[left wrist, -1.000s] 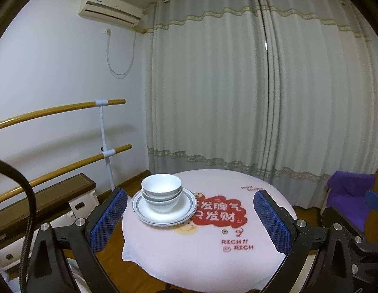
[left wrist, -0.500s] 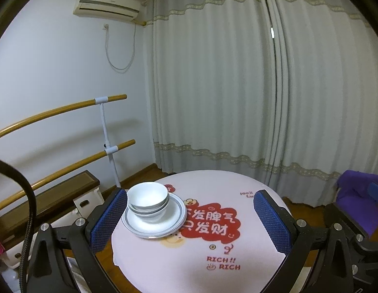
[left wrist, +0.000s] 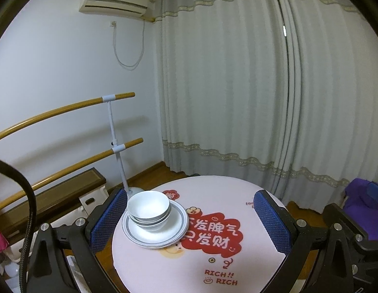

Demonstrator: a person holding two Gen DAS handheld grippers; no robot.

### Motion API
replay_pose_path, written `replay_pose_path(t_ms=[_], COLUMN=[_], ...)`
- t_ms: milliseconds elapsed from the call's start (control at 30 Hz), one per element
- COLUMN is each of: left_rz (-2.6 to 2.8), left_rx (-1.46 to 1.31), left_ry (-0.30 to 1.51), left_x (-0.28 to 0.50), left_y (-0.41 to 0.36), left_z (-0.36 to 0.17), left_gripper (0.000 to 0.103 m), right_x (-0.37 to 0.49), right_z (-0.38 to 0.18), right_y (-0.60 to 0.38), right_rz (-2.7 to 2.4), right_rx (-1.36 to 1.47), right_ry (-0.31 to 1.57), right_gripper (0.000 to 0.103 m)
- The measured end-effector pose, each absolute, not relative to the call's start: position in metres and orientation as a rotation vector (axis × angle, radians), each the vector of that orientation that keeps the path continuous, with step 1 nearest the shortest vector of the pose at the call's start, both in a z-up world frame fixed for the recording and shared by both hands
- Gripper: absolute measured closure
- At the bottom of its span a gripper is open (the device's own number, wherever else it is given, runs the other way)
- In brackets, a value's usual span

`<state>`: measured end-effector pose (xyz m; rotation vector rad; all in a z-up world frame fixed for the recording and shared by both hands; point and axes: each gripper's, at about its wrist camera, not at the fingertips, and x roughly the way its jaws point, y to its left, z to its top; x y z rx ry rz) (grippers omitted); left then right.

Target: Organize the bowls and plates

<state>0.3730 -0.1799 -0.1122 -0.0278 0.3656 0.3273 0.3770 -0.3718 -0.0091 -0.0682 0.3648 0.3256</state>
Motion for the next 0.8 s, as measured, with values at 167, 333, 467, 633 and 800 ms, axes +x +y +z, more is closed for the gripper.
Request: replay_pose_path(t_ms=[167, 333, 467, 633, 800], left_rz=[0.341, 0.351, 0.350, 0.337, 0.332], left_rx=[-0.043, -0.053, -0.056, -0.052, -0.047], left_ry=[0.371, 0.365, 0.374, 0.374, 0.378], left_x=[0.376, 0.372, 0.374, 0.376, 0.374], left_y=[-0.178, -0.178, -0.180, -0.183, -0.183], left_z=[-0.110, -0.109, -0.108, -0.101, -0.100], left_gripper=[0.001, 0.001, 0.001, 0.001, 0.001], right_x=[0.379, 0.385, 0.391, 0.394, 0.394], right_z=[-0.005, -0.004, 0.001, 0.008, 0.009], right_y=[-0.369, -0.370, -0.372, -0.377, -0.378], right_rz=[0.331, 0.367, 0.389, 0.374, 0.363], right_rx=[-0.078, -0.086, -0.084, -0.081, -0.083], right_ry=[0.366, 0.374, 0.381, 0.385, 0.390], right_gripper=[0.000, 0.000, 0.000, 0.000, 0.000])
